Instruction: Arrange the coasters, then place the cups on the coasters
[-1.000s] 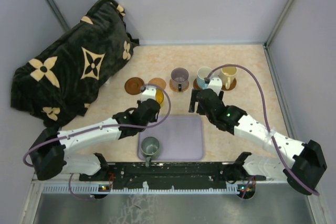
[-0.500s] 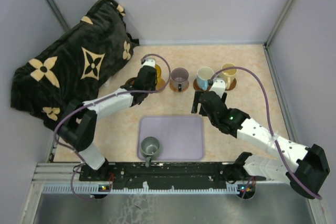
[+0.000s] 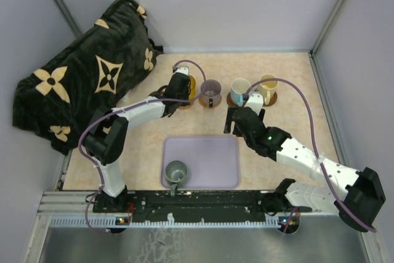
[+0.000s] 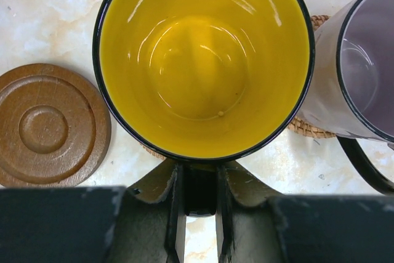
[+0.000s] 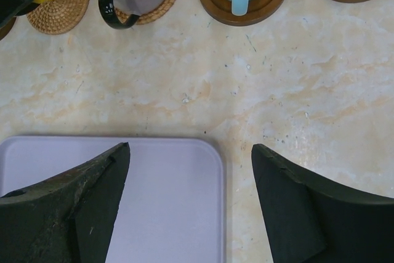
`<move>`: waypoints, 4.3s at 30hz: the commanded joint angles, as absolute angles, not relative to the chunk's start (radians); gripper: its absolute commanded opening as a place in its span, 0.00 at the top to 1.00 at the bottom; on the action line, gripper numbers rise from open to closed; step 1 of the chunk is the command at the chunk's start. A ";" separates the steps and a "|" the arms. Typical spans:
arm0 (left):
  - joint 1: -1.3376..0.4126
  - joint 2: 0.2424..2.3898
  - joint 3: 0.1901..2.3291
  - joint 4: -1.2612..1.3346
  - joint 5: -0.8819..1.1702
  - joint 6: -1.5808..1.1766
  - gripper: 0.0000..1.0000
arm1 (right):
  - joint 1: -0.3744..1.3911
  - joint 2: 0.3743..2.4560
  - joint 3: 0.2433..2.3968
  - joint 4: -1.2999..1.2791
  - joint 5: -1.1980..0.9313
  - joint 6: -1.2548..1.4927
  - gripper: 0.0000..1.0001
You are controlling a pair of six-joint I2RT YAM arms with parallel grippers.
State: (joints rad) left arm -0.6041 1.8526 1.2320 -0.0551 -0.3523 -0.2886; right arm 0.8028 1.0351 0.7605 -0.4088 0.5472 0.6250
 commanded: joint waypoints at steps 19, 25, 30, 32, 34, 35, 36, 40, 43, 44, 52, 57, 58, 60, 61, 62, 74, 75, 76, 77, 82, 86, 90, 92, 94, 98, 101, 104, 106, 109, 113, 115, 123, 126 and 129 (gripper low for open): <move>-0.596 1.817 1.252 -0.092 -0.420 -0.410 1.00 | 0.810 1.055 0.782 -0.352 0.518 0.641 0.20; -0.597 1.804 1.239 -0.123 -0.405 -0.453 1.00 | 0.810 1.056 0.784 -0.353 0.510 0.641 0.20; -0.597 1.793 1.223 -0.120 -0.395 -0.461 1.00 | 0.810 1.056 0.782 -0.350 0.506 0.642 0.20; -0.597 1.795 1.224 -0.118 -0.393 -0.460 1.00 | 0.810 1.056 0.782 -0.349 0.505 0.643 0.20; -0.597 1.797 1.225 -0.114 -0.390 -0.457 1.00 | 0.811 1.055 0.782 -0.347 0.504 0.643 0.20; -0.597 1.800 1.227 -0.112 -0.390 -0.454 1.00 | 0.810 1.055 0.782 -0.346 0.503 0.643 0.20; -0.597 1.802 1.228 -0.110 -0.388 -0.451 1.00 | 0.810 1.055 0.782 -0.346 0.504 0.644 0.20; -0.597 1.805 1.230 -0.091 -0.379 -0.437 1.00 | 0.810 1.056 0.781 -0.342 0.501 0.643 0.20; -0.598 1.810 1.237 -0.090 -0.373 -0.430 1.00 | 0.810 1.058 0.781 -0.342 0.503 0.644 0.20; -0.599 1.813 1.238 -0.091 -0.370 -0.428 1.00 | 0.810 1.058 0.781 -0.341 0.502 0.644 0.20; -0.598 1.830 1.231 -0.096 -0.365 -0.430 1.00 | 0.810 1.064 0.779 -0.338 0.499 0.644 0.20; -0.598 1.835 1.232 -0.099 -0.367 -0.430 0.99 | 0.810 1.066 0.778 -0.339 0.496 0.643 0.20; -0.598 1.837 1.232 -0.100 -0.367 -0.430 0.98 | 0.810 1.066 0.777 -0.338 0.496 0.643 0.20; -0.598 1.841 1.233 -0.109 -0.372 -0.433 0.95 | 0.810 1.068 0.776 -0.337 0.497 0.644 0.20; -0.598 1.842 1.232 -0.111 -0.374 -0.435 0.94 | 0.810 1.069 0.776 -0.337 0.496 0.644 0.20; -0.598 1.842 1.231 -0.111 -0.373 -0.436 0.94 | 0.810 1.070 0.775 -0.336 0.496 0.644 0.20; -0.598 1.850 1.221 -0.125 -0.385 -0.452 0.71 | 0.810 1.075 0.764 -0.335 0.487 0.646 0.20; -0.598 1.851 1.221 -0.126 -0.388 -0.451 0.69 | 0.810 1.075 0.764 -0.335 0.488 0.646 0.20; -0.598 1.851 1.220 -0.126 -0.390 -0.452 0.68 | 0.810 1.077 0.765 -0.335 0.487 0.646 0.19; -0.598 1.851 1.220 -0.127 -0.392 -0.451 0.66 | 0.810 1.077 0.765 -0.336 0.487 0.647 0.20; -0.598 1.853 1.220 -0.133 -0.398 -0.451 0.58 | 0.810 1.080 0.768 -0.333 0.486 0.646 0.19; -0.598 1.850 1.221 -0.138 -0.405 -0.453 0.54 | 0.810 1.084 0.770 -0.333 0.482 0.647 0.19; -0.598 1.835 1.219 -0.146 -0.414 -0.458 0.42 | 0.810 1.084 0.770 -0.335 0.481 0.646 0.19; -0.599 1.822 1.220 -0.152 -0.419 -0.460 0.37 | 0.810 1.082 0.770 -0.336 0.482 0.646 0.19; -0.600 1.804 1.216 -0.157 -0.424 -0.459 0.34 | 0.810 1.079 0.771 -0.337 0.481 0.646 0.19; -0.601 1.743 1.205 -0.163 -0.436 -0.453 0.29 | 0.810 1.077 0.770 -0.337 0.481 0.646 0.19; -0.604 1.679 1.195 -0.172 -0.446 -0.447 0.26 | 0.810 1.078 0.770 -0.337 0.479 0.647 0.19; -0.614 1.607 1.176 -0.194 -0.454 -0.438 0.23 | 0.810 1.078 0.774 -0.339 0.481 0.646 0.19; -0.628 1.550 1.142 -0.212 -0.456 -0.431 0.23 | 0.810 1.078 0.779 -0.348 0.491 0.646 0.19; -0.666 1.438 1.064 -0.244 -0.470 -0.421 0.22 | 0.810 1.084 0.792 -0.367 0.507 0.644 0.16; -0.748 1.270 0.950 -0.334 -0.474 -0.423 0.21 | 0.807 1.102 0.822 -0.400 0.549 0.639 0.07; -0.808 1.179 0.885 -0.386 -0.486 -0.444 0.21 | 0.795 1.119 0.844 -0.423 0.570 0.643 0.01; -0.970 0.835 0.739 -0.607 -0.460 -0.670 0.15 | 0.663 1.135 0.842 -0.422 0.521 0.640 0.01; -0.982 0.770 0.742 -0.678 -0.435 -0.700 0.13 | 0.660 1.135 0.836 -0.418 0.519 0.635 0.01; -0.995 0.747 0.759 -0.748 -0.389 -0.711 0.11 | 0.660 1.146 0.831 -0.420 0.510 0.638 0.01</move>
State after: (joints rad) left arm -0.9768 0.7723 0.7456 -0.6151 -0.4442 -0.6518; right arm 0.6643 1.1427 0.8085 -0.4404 0.5087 0.6327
